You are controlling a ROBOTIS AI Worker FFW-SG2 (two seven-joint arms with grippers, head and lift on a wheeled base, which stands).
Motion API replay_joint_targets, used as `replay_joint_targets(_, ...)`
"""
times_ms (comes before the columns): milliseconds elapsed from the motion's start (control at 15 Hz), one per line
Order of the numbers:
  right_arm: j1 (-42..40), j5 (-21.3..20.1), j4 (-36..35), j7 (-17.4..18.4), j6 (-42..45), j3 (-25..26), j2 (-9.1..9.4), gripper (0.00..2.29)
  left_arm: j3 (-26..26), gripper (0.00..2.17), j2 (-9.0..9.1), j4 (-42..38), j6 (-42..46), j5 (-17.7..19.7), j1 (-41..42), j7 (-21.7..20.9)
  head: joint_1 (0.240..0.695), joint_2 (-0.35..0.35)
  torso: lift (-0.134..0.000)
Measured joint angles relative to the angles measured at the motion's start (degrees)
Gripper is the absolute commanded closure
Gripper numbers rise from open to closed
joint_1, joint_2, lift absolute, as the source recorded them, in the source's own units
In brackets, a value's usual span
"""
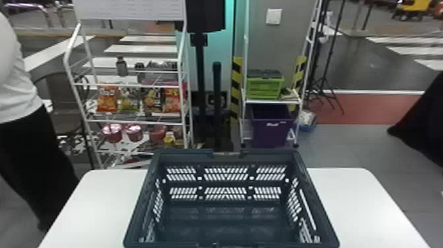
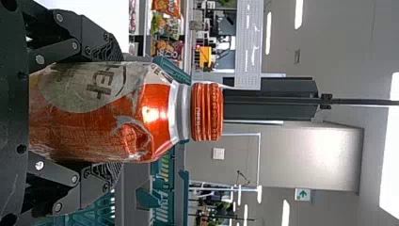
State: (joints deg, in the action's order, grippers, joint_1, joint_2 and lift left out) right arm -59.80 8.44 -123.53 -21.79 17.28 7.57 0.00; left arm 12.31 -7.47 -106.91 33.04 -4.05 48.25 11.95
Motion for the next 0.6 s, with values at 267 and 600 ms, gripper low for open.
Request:
replay_joint_targets(267,0.12,0.0,-0.11,0.0,-0.02,0.16,0.0,1.87,0.0,2.15,-0.08,-0.33,-0.86,-0.03,-0.04,-0.07,0.499,0.0,0.0)
replay_joint_targets(600,0.0,0.0,-0.18,0.0,0.07,0.04,0.0,1.87,0.0,2.15,-0.24,-0.59,-2.38,-0.03,-0.32,-0.09,0.499,0.0,0.0)
